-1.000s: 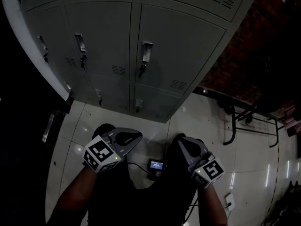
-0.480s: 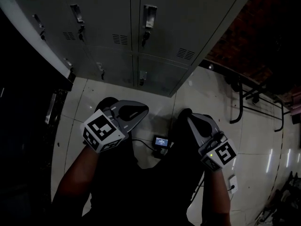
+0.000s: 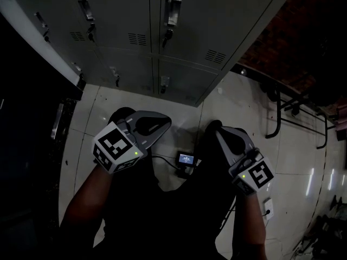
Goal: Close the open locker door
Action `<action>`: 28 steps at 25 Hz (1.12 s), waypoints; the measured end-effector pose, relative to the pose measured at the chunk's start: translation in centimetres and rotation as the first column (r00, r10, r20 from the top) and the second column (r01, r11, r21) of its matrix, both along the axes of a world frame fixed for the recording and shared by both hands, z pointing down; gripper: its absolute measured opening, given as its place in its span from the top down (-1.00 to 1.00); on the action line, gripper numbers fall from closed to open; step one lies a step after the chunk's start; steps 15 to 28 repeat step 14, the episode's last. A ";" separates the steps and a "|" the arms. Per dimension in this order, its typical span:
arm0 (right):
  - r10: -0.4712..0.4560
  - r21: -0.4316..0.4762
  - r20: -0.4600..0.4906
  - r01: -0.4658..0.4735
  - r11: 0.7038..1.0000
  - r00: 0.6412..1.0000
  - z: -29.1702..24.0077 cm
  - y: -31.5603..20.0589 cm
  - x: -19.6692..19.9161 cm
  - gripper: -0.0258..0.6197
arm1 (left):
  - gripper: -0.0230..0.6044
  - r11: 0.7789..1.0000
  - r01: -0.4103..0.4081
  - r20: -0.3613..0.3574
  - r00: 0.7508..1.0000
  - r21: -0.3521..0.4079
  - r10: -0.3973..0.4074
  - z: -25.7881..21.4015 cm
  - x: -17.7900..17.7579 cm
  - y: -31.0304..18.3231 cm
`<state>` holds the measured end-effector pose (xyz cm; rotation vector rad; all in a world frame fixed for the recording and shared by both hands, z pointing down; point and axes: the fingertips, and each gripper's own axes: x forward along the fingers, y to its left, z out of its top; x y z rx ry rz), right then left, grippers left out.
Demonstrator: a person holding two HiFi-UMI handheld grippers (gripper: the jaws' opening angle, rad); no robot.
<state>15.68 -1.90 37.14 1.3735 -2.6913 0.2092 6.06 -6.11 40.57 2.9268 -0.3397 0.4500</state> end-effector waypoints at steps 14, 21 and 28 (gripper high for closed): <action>0.012 0.000 0.000 -0.012 1.000 1.000 -0.2 0.1 0.5 0.92 | 0.89 1.000 -0.007 0.009 1.000 0.001 0.007 0.0 0.3 0.0; 0.012 0.000 0.000 -0.012 1.000 1.000 -0.2 0.1 0.5 0.92 | 0.89 1.000 -0.007 0.009 1.000 0.001 0.007 0.0 0.3 0.0; 0.012 0.000 0.000 -0.012 1.000 1.000 -0.2 0.1 0.5 0.92 | 0.89 1.000 -0.007 0.009 1.000 0.001 0.007 0.0 0.3 0.0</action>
